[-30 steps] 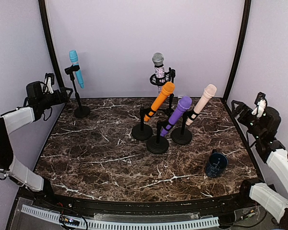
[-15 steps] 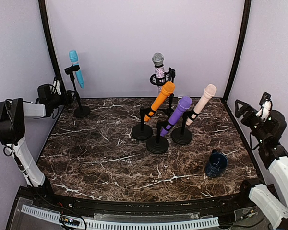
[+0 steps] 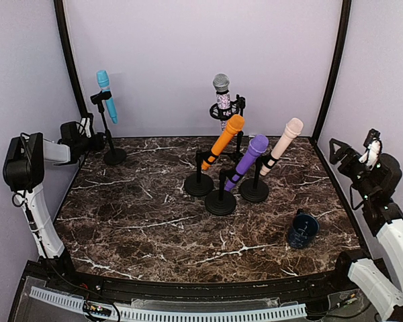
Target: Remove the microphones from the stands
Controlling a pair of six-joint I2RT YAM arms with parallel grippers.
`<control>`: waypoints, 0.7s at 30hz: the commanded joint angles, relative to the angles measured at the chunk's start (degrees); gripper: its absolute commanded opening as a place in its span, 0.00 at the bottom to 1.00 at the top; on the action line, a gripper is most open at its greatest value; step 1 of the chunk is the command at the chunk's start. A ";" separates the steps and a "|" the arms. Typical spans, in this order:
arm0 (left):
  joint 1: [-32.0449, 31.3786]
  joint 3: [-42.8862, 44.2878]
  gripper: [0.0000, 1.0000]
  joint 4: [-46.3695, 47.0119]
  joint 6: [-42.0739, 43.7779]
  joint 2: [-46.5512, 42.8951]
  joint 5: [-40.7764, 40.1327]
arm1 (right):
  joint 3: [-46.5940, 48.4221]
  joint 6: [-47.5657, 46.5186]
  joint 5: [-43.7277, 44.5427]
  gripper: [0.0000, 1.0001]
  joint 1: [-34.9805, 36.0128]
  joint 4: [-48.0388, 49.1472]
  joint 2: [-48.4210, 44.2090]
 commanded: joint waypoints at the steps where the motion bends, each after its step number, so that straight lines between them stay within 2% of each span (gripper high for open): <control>1: 0.39 3.07 0.75 0.37 0.50 1.26 1.34 | 2.23 0.99 -0.30 0.99 -0.12 1.67 0.09; 5: 0.40 4.94 0.81 0.70 -0.41 3.23 2.29 | 2.60 1.18 -0.47 0.99 -0.09 1.50 0.50; 10: 0.33 7.24 0.81 0.76 -1.20 5.61 3.20 | 2.68 1.50 -0.60 0.99 -0.10 1.57 0.90; 12: 0.00 8.38 0.79 -0.05 -0.39 6.45 3.01 | 2.71 1.65 -0.63 0.99 -0.08 1.79 1.09; 21: -0.59 12.77 0.56 -3.33 2.60 8.77 0.24 | 2.51 1.71 -0.78 0.99 -0.09 2.02 2.44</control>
